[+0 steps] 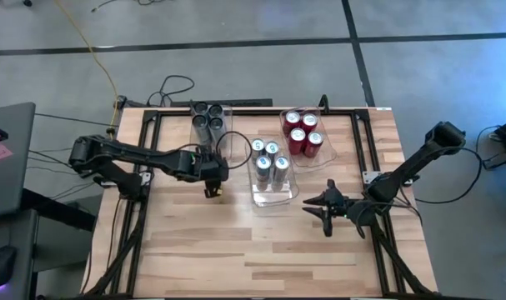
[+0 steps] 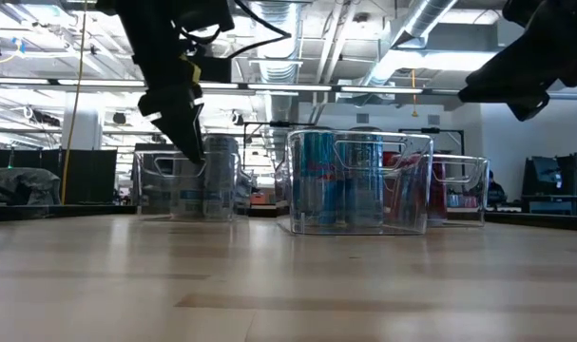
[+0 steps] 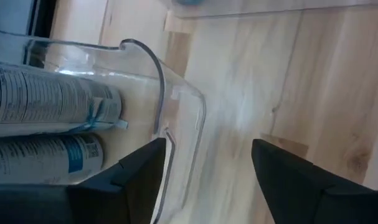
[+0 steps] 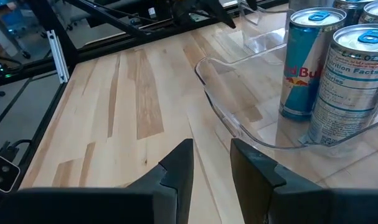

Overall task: Sort soda cans
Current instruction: Move the left transparent bin to the center of the table

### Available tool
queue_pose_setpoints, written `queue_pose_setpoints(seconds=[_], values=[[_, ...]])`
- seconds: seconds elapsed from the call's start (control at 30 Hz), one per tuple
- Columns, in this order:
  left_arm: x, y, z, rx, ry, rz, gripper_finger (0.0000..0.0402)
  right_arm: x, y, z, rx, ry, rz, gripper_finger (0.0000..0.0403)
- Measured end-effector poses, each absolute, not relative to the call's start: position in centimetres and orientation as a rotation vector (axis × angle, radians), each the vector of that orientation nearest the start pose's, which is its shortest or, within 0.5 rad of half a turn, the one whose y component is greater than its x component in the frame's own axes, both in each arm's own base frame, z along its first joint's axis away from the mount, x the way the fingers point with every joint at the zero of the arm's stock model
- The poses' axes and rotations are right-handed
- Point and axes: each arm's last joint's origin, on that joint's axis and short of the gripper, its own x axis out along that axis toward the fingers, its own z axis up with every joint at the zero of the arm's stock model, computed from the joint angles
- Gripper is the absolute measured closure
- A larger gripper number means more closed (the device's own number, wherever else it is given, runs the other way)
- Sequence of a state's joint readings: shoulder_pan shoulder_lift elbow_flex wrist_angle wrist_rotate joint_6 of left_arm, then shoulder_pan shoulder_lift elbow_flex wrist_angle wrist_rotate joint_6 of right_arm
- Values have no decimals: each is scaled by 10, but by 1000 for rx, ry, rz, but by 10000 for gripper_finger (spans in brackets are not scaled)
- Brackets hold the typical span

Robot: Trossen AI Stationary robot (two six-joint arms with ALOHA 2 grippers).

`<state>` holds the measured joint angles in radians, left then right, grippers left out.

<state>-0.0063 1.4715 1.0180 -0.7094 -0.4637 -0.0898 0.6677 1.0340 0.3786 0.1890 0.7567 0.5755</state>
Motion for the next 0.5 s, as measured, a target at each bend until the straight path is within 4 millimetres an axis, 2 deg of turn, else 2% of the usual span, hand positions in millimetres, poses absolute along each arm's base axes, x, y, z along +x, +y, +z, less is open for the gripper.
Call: queue_pose_setpoints(seconds=[0.33,0.5], values=[[283,12,248,236,1109,422,166,164,108,189,262,316,-169,281],[281,26,244,221,1148,349,166,164,108,189,266,312,-168,281]])
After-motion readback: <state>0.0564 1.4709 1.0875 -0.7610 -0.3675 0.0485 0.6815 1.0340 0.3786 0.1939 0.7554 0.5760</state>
